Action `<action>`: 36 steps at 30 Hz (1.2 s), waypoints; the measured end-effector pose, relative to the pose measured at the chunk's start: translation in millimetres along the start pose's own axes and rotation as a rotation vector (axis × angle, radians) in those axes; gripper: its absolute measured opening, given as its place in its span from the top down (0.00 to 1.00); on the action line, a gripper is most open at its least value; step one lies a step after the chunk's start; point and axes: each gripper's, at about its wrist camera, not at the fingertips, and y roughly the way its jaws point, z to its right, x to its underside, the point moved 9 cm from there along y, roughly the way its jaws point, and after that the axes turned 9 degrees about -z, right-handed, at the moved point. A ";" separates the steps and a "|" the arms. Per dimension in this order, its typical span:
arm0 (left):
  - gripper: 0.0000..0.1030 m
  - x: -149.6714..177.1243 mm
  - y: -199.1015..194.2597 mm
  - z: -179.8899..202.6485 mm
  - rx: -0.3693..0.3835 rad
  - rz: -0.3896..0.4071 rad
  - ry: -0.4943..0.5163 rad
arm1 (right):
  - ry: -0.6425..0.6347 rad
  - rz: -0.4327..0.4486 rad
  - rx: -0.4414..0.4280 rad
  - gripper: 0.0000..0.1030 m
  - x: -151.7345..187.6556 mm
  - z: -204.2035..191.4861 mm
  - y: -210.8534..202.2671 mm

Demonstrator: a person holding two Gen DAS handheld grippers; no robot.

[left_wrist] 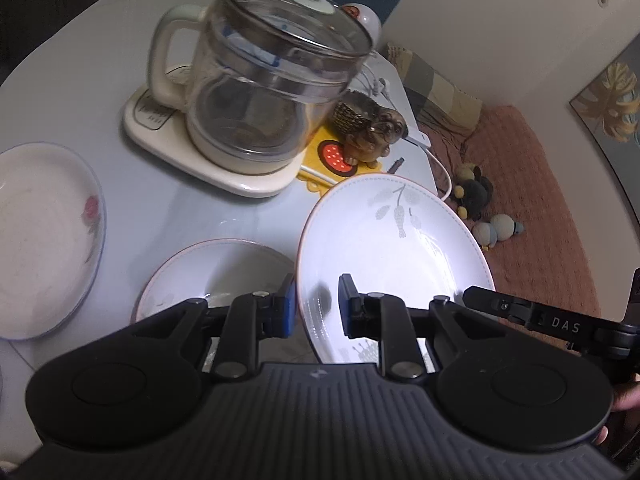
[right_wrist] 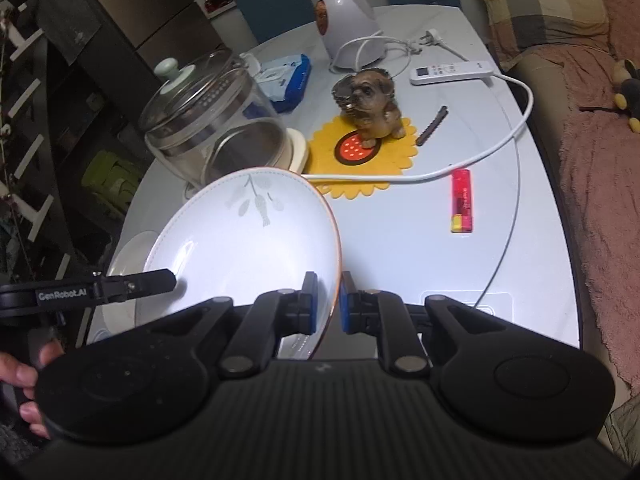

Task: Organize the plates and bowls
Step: 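Lift the leaf-pattern plate with both grippers over the orange-rimmed plate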

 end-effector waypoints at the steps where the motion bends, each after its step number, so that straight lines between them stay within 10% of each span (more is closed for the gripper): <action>1: 0.77 3.8 -3.3 -7.2 -0.005 0.006 -0.017 | -0.014 -0.007 -0.008 0.86 -0.3 -5.5 3.0; 14: 0.77 51.8 -0.6 -93.2 -0.086 0.001 -0.237 | -0.202 -0.139 -0.055 0.86 16.4 -60.2 69.8; 36: 0.77 50.9 32.3 -114.4 -0.140 -0.092 -0.241 | -0.242 -0.236 -0.039 0.86 15.3 -54.7 124.1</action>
